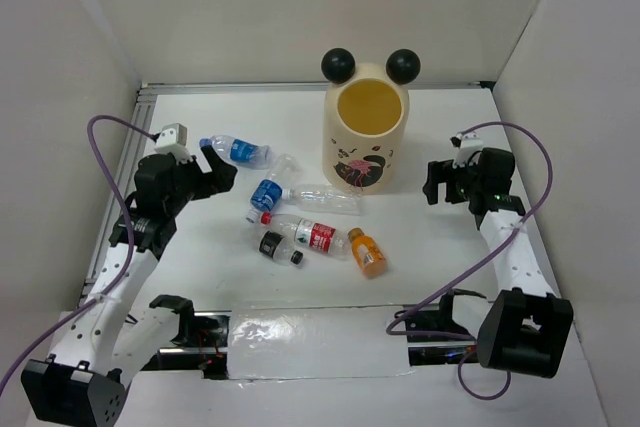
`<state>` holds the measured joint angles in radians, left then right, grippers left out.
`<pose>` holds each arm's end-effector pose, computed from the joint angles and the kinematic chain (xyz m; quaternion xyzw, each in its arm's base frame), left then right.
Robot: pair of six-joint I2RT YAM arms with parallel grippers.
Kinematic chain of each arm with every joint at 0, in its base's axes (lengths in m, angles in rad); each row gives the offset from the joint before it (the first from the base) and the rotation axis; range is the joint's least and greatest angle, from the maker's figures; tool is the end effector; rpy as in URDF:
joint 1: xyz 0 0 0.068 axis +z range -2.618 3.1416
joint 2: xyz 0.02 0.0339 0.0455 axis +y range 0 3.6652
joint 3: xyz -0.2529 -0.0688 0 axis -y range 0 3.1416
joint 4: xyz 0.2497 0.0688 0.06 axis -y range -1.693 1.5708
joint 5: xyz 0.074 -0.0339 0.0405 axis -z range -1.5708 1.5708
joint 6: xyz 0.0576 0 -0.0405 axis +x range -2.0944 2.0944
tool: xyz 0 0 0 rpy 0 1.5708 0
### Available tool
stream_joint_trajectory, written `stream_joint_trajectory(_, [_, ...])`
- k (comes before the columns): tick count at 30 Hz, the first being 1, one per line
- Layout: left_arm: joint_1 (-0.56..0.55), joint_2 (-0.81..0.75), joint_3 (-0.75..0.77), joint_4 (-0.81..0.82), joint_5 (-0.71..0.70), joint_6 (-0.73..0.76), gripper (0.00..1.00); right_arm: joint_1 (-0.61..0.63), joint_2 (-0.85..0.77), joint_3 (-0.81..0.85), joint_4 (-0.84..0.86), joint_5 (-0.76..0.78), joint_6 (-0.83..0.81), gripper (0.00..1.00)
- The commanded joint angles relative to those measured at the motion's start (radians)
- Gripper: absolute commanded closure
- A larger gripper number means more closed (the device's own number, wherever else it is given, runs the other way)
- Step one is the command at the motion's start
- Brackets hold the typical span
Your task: Put the plastic bottles in the bin
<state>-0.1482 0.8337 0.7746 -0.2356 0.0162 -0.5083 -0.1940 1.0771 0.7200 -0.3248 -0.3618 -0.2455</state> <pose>0.2261 -0.0347 0.3077 -0.1391 0.7911 -0.1982 0.5617 0.2535 -0.0290 0.2245 -0.1002 0.8858 0.0663 0.4482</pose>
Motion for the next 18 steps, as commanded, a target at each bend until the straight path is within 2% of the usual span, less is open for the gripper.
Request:
stream_joint_trajectory(1, [0.002, -0.002, 0.028, 0.019, 0.139, -0.009, 0.00, 0.005, -0.058, 0.053, 0.004, -0.062, -0.061, 0.00])
stream_joint_trajectory(3, [0.002, 0.008, 0.028, 0.019, 0.153, 0.004, 0.00, 0.005, -0.083, 0.053, -0.100, -0.184, -0.274, 0.00])
stream_joint_trajectory(4, [0.002, 0.008, 0.028, 0.010, 0.168, 0.016, 0.00, 0.005, -0.083, 0.073, -0.170, -0.344, -0.384, 0.00])
stream_joint_trajectory(5, [0.002, 0.024, 0.028, -0.005, 0.168, 0.016, 0.00, 0.005, -0.083, 0.085, -0.239, -0.409, -0.478, 0.00])
stream_joint_trajectory(7, [0.002, 0.038, 0.038, -0.014, 0.182, 0.030, 0.00, 0.005, -0.083, 0.108, -0.350, -0.520, -0.598, 0.05])
stream_joint_trajectory(8, [-0.008, 0.048, 0.038, -0.025, 0.191, 0.030, 0.00, 0.014, -0.083, 0.117, -0.384, -0.543, -0.635, 0.10])
stream_joint_trajectory(9, [-0.008, 0.048, 0.038, -0.025, 0.191, 0.030, 0.00, 0.015, -0.083, 0.127, -0.426, -0.560, -0.665, 0.20])
stream_joint_trajectory(12, [-0.028, 0.057, 0.038, -0.025, 0.202, 0.039, 0.02, 0.092, -0.092, 0.150, -0.464, -0.571, -0.704, 0.36])
stream_joint_trajectory(13, [-0.037, 0.058, 0.038, -0.025, 0.202, 0.039, 0.11, 0.153, -0.112, 0.150, -0.464, -0.551, -0.704, 0.47])
stream_joint_trajectory(14, [-0.037, 0.058, 0.038, -0.025, 0.202, 0.039, 0.25, 0.189, -0.124, 0.138, -0.464, -0.534, -0.704, 0.51])
stream_joint_trajectory(15, [-0.048, 0.058, 0.038, -0.025, 0.202, 0.039, 0.43, 0.230, -0.137, 0.137, -0.464, -0.511, -0.704, 0.53])
stream_joint_trajectory(17, [-0.071, 0.070, 0.038, -0.045, 0.180, 0.028, 0.77, 0.382, -0.161, 0.101, -0.425, -0.430, -0.689, 0.41])
stream_joint_trajectory(18, [-0.071, 0.070, 0.038, -0.045, 0.180, 0.028, 0.76, 0.436, -0.161, 0.090, -0.403, -0.405, -0.689, 0.29])
